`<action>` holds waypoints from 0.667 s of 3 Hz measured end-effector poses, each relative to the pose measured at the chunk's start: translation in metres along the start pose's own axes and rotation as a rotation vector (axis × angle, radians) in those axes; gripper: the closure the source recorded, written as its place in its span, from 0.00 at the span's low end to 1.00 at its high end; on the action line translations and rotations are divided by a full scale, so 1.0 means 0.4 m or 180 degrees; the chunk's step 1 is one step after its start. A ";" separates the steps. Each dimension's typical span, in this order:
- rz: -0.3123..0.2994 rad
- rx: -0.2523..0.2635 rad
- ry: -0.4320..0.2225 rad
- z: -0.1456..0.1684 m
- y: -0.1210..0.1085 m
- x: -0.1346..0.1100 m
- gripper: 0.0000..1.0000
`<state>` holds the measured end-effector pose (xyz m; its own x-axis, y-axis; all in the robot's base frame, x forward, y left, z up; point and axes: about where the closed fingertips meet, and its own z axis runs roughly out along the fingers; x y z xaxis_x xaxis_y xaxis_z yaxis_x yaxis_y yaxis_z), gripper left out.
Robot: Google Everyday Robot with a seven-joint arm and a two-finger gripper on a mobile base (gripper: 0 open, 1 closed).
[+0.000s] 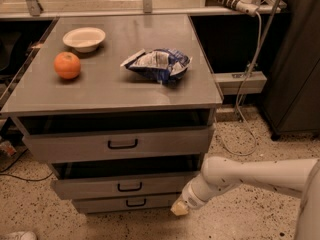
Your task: Close middle drawer
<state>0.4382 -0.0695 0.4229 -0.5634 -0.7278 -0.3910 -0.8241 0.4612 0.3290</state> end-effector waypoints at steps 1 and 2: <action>-0.0080 0.0073 0.0012 0.002 -0.030 -0.039 1.00; -0.0136 0.0149 0.0039 0.004 -0.063 -0.068 1.00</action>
Offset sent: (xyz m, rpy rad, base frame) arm 0.0593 0.0105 0.0029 -0.0579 -0.0813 0.0290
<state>0.4744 -0.0605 0.4240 -0.5271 -0.7534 -0.3932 -0.8494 0.4525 0.2716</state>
